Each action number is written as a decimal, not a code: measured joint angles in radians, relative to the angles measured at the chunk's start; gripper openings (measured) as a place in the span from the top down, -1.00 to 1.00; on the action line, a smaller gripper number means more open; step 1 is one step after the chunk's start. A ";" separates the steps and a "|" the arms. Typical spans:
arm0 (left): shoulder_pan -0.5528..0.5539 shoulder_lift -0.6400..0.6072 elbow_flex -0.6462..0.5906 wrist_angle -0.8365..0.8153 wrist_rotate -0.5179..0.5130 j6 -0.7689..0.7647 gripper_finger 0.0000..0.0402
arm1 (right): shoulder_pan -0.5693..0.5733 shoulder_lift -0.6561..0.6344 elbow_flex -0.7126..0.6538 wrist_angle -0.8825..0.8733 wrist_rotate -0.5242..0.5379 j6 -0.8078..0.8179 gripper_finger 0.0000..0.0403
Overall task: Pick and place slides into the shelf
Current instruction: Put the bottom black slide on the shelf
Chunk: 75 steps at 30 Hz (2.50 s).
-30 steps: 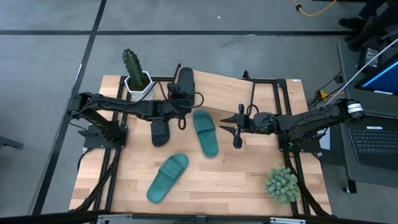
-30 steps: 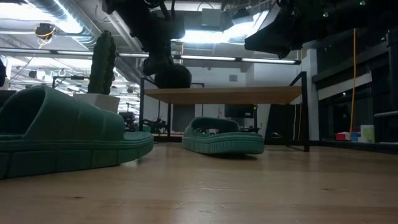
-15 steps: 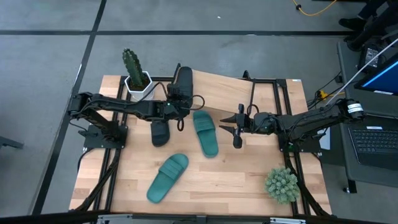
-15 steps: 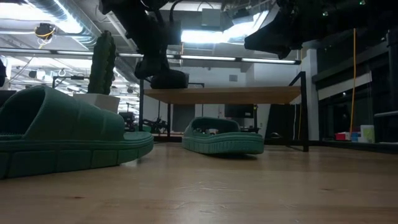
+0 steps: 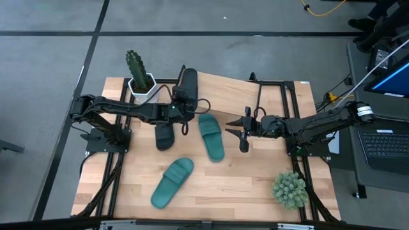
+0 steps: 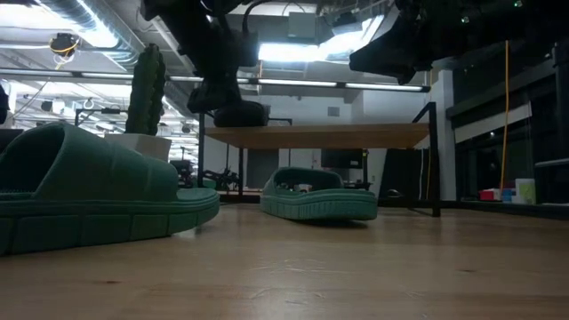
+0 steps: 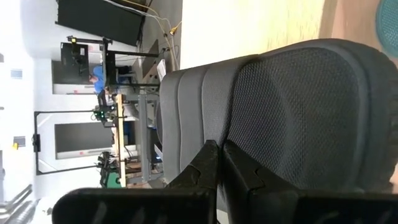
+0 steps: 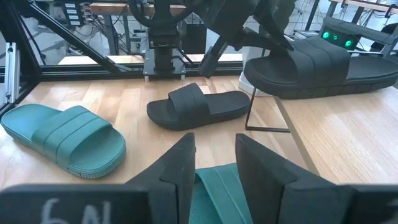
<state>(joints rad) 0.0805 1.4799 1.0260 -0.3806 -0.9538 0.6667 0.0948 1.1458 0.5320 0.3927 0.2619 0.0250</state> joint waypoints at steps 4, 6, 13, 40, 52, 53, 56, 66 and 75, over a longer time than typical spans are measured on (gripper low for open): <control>-0.005 0.000 0.000 -0.005 -0.005 0.001 1.00 | 0.000 0.000 0.000 0.000 0.000 -0.001 0.42; -0.006 0.000 0.000 -0.005 -0.004 0.001 1.00 | 0.000 0.000 0.000 0.000 0.000 -0.002 0.42; -0.012 0.000 0.000 -0.005 -0.013 0.025 1.00 | 0.000 0.000 0.000 -0.001 0.000 -0.002 0.42; -0.047 -0.041 0.000 -0.091 -0.013 0.017 0.95 | 0.000 0.000 0.000 -0.001 0.000 -0.001 0.42; -0.033 -0.041 0.000 -0.111 0.045 -0.030 0.93 | 0.000 0.000 0.000 -0.001 0.000 0.000 0.42; -0.033 -0.041 0.000 -0.111 0.045 -0.029 0.92 | 0.000 0.000 0.000 -0.001 0.000 0.000 0.42; -0.034 -0.041 0.000 -0.113 0.046 -0.029 0.87 | 0.000 0.000 0.000 -0.001 0.000 0.000 0.42; -0.039 -0.041 0.000 -0.115 0.019 -0.031 0.61 | 0.000 0.000 0.000 -0.001 0.000 0.000 0.42; -0.051 -0.061 0.000 -0.117 0.004 -0.028 0.50 | 0.000 0.000 0.000 0.000 0.000 -0.001 0.42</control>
<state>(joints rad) 0.0298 1.4186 1.0256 -0.4973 -0.9502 0.6388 0.0948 1.1454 0.5320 0.3924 0.2615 0.0238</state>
